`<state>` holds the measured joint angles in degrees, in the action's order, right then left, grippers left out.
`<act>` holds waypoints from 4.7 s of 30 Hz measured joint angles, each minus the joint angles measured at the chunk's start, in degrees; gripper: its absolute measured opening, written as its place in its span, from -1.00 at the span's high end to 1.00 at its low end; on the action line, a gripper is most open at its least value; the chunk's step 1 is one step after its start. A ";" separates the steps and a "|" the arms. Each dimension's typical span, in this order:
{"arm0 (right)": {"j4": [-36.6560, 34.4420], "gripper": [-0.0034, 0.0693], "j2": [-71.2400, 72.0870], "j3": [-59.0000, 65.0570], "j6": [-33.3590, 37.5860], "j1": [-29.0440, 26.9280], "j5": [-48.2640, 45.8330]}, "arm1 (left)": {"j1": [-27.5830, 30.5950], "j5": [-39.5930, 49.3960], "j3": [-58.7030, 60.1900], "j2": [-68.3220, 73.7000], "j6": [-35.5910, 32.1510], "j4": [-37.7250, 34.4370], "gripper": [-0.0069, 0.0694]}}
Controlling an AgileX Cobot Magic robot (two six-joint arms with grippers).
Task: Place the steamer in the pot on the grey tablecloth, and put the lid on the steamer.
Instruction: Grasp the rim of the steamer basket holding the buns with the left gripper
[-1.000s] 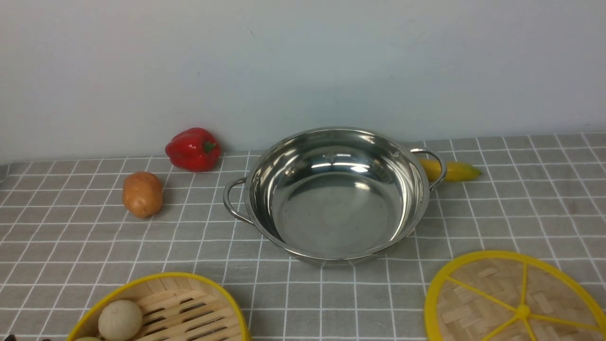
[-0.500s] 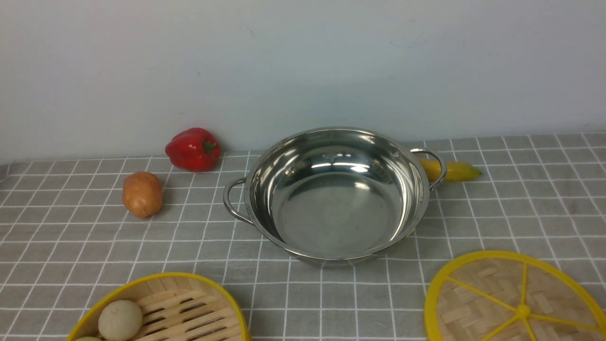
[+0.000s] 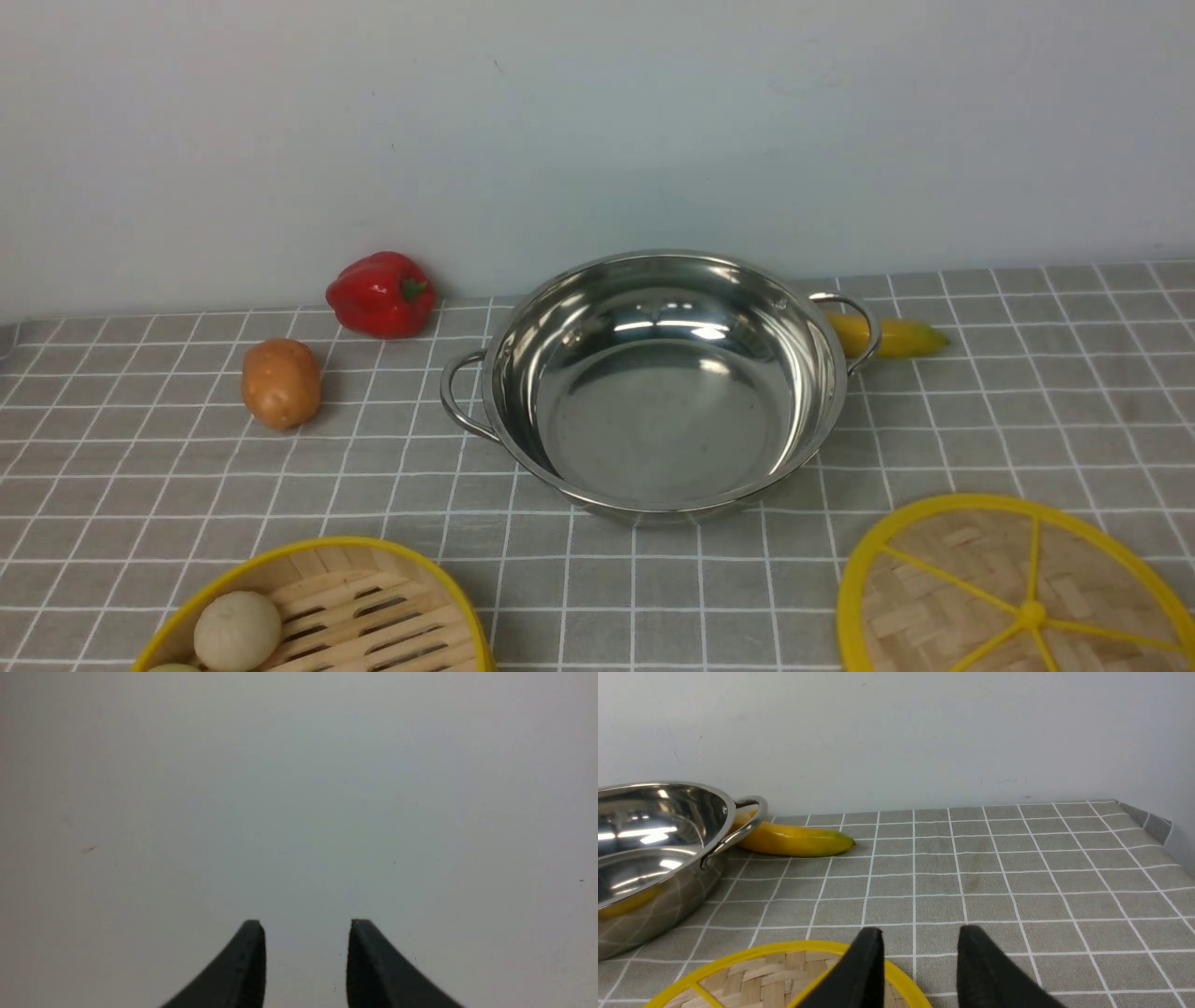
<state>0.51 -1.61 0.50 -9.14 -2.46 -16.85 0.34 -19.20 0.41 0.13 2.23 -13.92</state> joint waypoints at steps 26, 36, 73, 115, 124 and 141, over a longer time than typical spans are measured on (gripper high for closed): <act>0.00 0.23 0.00 0.00 0.00 0.00 0.00 | 0.00 34.10 -13.42 0.24 19.52 5.92 0.18; 0.00 0.23 0.00 0.00 0.00 0.00 0.00 | 0.00 56.07 -21.95 8.04 8.92 -4.11 0.18; 0.00 0.23 0.00 0.00 0.00 0.00 0.00 | 0.00 76.62 -33.80 51.93 -45.60 -31.86 0.18; 0.00 0.23 0.00 0.00 0.00 0.00 0.00 | -26.82 60.99 -33.82 75.26 -22.15 -20.41 0.44; 0.00 0.23 0.00 0.00 0.00 0.00 0.00 | -29.97 59.54 -35.51 75.36 -7.35 -7.30 0.44; 0.00 0.23 0.00 0.00 0.00 0.00 0.00 | -29.97 64.47 -41.16 75.39 3.09 3.28 0.44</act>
<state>0.51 -1.61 0.50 -9.14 -2.46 -16.85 -29.64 45.27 -40.74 75.52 5.32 -10.64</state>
